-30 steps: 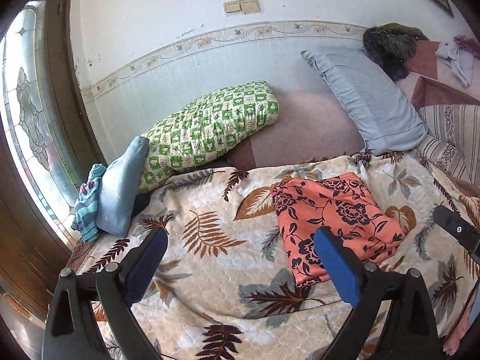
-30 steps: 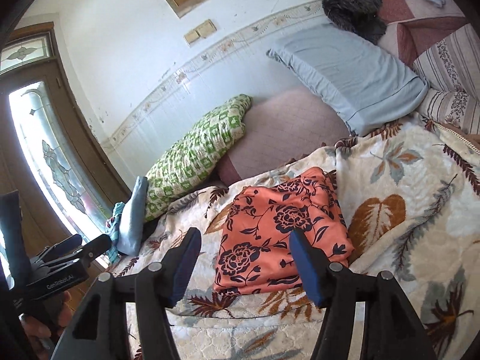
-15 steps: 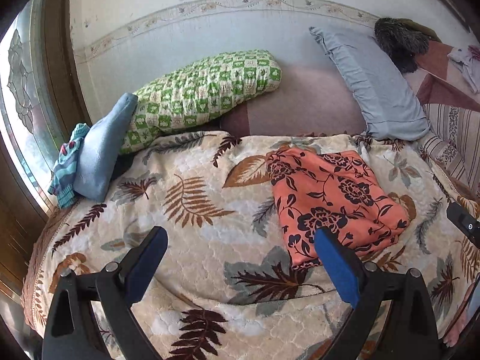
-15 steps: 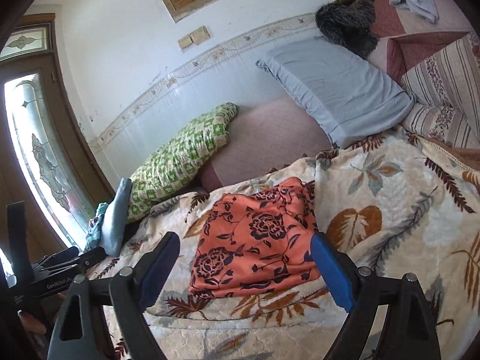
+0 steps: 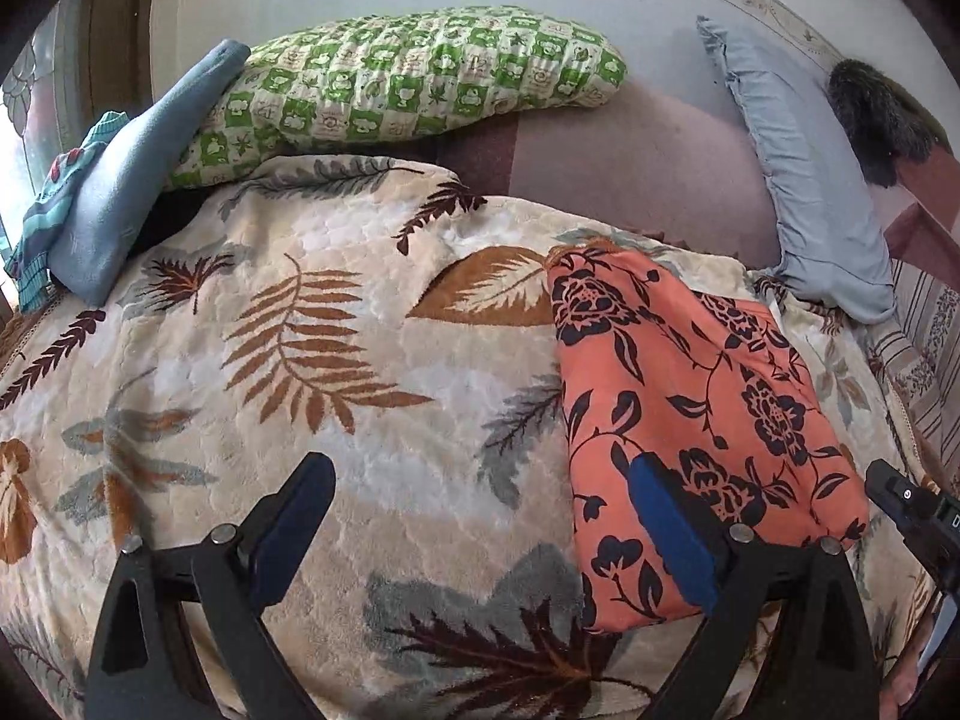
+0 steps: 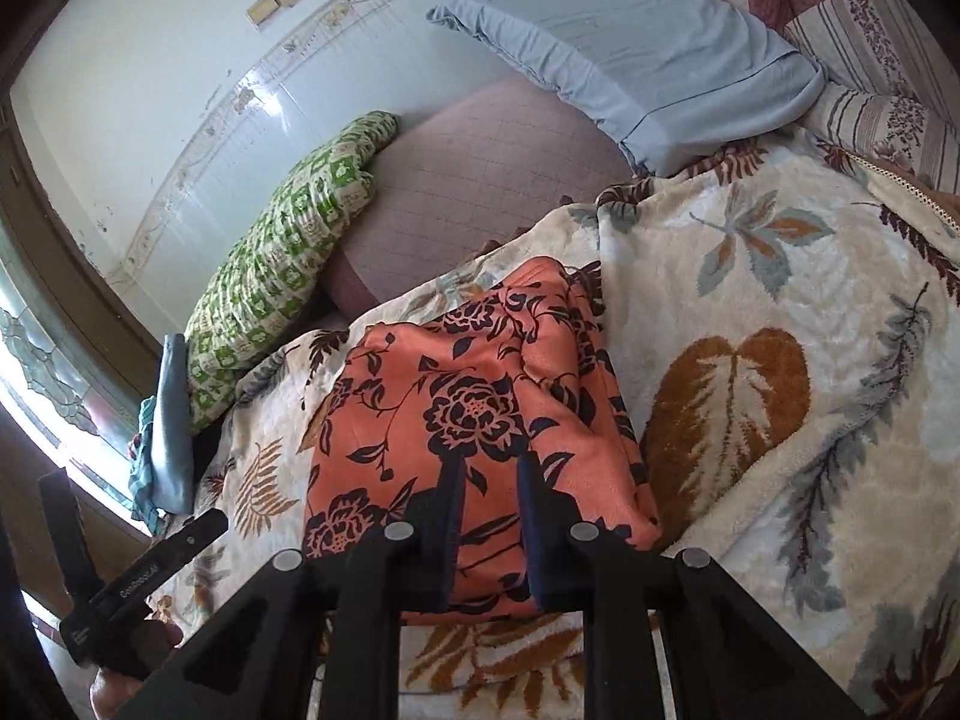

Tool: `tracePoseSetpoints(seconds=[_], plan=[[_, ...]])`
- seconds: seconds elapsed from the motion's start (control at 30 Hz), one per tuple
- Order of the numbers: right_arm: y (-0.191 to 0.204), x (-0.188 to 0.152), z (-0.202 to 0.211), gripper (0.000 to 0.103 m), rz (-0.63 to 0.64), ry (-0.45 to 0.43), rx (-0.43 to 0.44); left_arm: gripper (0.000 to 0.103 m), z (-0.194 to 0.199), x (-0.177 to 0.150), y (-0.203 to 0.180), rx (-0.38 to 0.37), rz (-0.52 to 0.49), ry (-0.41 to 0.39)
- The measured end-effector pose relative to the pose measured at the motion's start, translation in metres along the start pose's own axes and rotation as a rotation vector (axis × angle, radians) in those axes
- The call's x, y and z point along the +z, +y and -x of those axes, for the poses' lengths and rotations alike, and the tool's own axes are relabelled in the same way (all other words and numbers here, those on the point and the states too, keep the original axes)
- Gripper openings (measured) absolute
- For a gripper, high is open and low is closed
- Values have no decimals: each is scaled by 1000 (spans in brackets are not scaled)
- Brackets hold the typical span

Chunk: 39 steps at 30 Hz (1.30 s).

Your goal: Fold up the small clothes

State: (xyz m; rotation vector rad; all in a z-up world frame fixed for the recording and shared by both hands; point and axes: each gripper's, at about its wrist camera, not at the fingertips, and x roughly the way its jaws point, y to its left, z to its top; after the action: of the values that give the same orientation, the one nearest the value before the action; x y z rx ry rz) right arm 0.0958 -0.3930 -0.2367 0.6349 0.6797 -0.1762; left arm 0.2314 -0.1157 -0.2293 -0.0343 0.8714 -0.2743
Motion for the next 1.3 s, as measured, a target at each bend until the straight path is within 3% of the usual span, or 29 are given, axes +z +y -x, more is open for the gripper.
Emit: tracePoseSetpoints(seconds=[0.17, 0.23, 0.3, 0.4, 0.53, 0.6, 0.8, 1.07, 1.2, 1.3], plan=[[-35, -4, -43, 16, -155, 131, -58, 98, -36, -16, -24, 34, -147, 57], [-40, -5, -47, 7, -160, 130, -75, 103, -39, -19, -22, 44, -165, 34], [-40, -6, -51, 6, -134, 130, -87, 103, -44, -18, -16, 18, -138, 61], [-40, -7, -53, 6, -122, 121, -89, 103, -46, -18, -11, 2, -125, 70], [-32, -6, -46, 7, -101, 103, -88, 103, -34, -16, -19, 47, -168, 49], [-21, -5, -35, 12, -69, 61, -75, 103, -27, -13, -22, 60, -181, 37], [15, 4, -16, 12, 93, -62, -51, 103, -7, -6, -28, 58, -192, -55], [8, 15, -49, 12, 58, 18, -80, 103, -30, -11, -38, 103, -251, -13], [-8, 11, -82, 11, 6, 140, -93, 103, -34, -12, -38, 92, -255, -16], [-7, 12, -81, 10, 19, 136, -93, 103, -34, -12, -36, 87, -248, -19]])
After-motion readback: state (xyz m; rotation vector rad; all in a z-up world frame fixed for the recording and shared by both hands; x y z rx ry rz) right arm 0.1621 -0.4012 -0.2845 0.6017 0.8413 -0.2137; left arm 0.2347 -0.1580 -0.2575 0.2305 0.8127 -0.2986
